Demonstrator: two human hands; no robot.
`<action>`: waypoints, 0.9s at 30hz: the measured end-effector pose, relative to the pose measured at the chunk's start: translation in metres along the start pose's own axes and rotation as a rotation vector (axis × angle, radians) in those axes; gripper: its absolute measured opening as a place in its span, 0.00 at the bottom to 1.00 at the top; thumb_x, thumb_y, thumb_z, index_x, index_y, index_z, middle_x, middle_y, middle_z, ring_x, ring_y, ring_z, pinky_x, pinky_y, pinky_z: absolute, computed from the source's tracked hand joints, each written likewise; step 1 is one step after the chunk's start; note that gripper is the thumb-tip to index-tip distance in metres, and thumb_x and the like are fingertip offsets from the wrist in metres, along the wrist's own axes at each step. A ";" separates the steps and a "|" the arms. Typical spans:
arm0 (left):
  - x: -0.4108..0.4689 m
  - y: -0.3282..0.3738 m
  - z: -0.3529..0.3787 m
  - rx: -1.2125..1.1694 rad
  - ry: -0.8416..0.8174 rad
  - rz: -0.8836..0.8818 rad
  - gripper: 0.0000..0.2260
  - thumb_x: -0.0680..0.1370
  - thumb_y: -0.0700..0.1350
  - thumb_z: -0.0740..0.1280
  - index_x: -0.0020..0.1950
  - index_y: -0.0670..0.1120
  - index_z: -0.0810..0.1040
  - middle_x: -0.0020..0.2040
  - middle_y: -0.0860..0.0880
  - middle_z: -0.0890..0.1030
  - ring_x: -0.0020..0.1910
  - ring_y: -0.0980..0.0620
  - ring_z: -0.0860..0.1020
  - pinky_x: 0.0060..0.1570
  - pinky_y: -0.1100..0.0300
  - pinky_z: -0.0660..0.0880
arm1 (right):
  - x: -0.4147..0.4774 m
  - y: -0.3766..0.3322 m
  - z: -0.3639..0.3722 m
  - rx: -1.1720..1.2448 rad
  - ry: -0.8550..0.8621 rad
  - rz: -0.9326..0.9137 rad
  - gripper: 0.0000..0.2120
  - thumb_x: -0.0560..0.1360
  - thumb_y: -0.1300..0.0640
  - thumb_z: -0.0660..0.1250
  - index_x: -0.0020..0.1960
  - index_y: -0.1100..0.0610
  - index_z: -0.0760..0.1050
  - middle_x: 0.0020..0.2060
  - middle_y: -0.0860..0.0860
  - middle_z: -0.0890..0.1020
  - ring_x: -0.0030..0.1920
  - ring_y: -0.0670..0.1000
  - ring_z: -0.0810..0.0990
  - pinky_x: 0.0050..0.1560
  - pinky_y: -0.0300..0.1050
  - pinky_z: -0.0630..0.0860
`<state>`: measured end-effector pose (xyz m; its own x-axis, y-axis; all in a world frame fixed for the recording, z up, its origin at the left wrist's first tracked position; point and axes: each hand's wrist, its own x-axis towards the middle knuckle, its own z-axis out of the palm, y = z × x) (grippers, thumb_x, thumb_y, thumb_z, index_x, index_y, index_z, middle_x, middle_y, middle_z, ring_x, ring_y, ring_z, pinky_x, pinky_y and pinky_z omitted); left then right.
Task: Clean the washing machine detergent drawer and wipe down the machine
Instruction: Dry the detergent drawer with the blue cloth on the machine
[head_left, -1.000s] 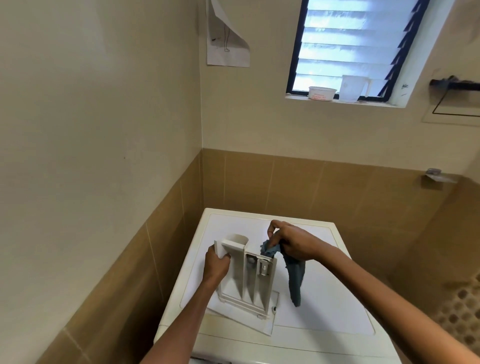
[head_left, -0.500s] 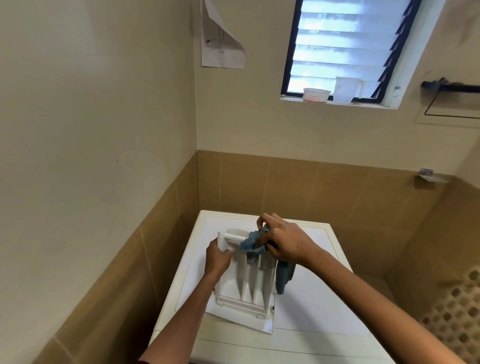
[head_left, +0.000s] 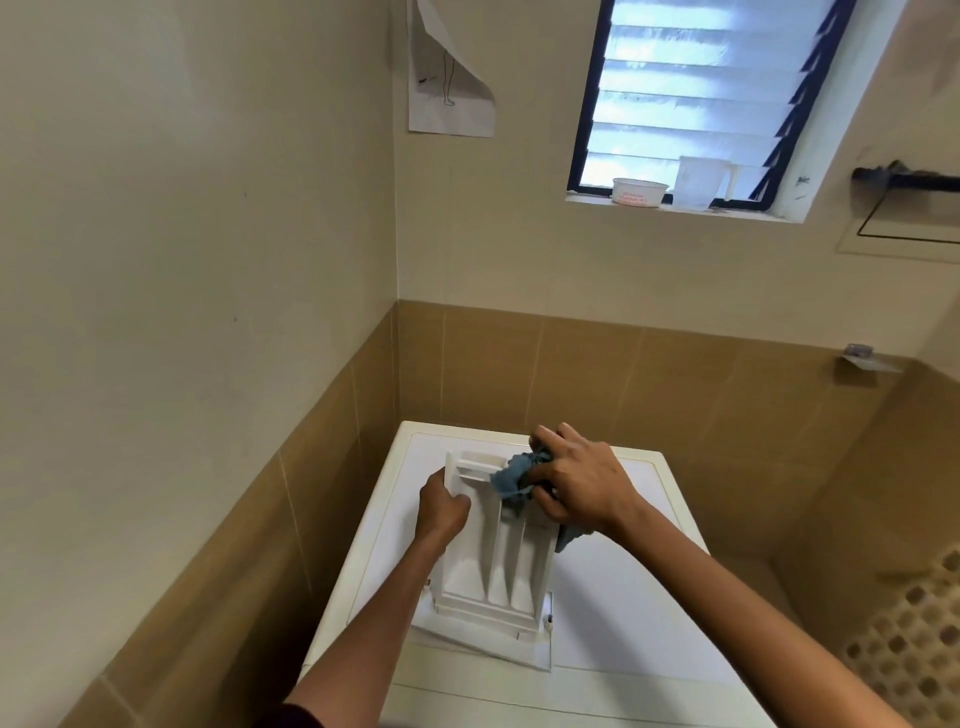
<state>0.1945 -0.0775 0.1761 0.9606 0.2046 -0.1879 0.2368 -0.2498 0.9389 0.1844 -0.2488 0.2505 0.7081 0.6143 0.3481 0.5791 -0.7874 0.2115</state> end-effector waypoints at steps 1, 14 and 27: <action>0.001 0.000 0.000 -0.004 0.004 0.004 0.21 0.77 0.34 0.63 0.70 0.40 0.65 0.66 0.40 0.72 0.64 0.40 0.71 0.64 0.50 0.68 | 0.002 0.003 -0.001 -0.007 -0.002 0.009 0.14 0.65 0.47 0.56 0.34 0.44 0.81 0.38 0.47 0.76 0.34 0.49 0.75 0.24 0.33 0.50; 0.009 0.041 0.006 0.239 -0.090 0.240 0.18 0.75 0.31 0.59 0.65 0.39 0.73 0.61 0.39 0.77 0.60 0.41 0.75 0.54 0.58 0.71 | 0.020 0.023 -0.013 0.913 0.248 0.769 0.17 0.79 0.62 0.56 0.32 0.60 0.71 0.33 0.51 0.69 0.39 0.51 0.71 0.38 0.37 0.67; 0.031 0.049 0.007 0.284 -0.402 0.496 0.29 0.71 0.42 0.73 0.69 0.47 0.65 0.66 0.49 0.72 0.64 0.51 0.71 0.55 0.64 0.67 | 0.009 0.026 0.023 0.694 -0.023 0.602 0.21 0.66 0.53 0.73 0.56 0.53 0.72 0.46 0.51 0.82 0.44 0.51 0.81 0.45 0.47 0.81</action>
<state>0.2364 -0.0899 0.2142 0.9314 -0.3499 0.1004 -0.2678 -0.4719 0.8400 0.2147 -0.2626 0.2382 0.9723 0.1178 0.2017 0.2175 -0.7715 -0.5979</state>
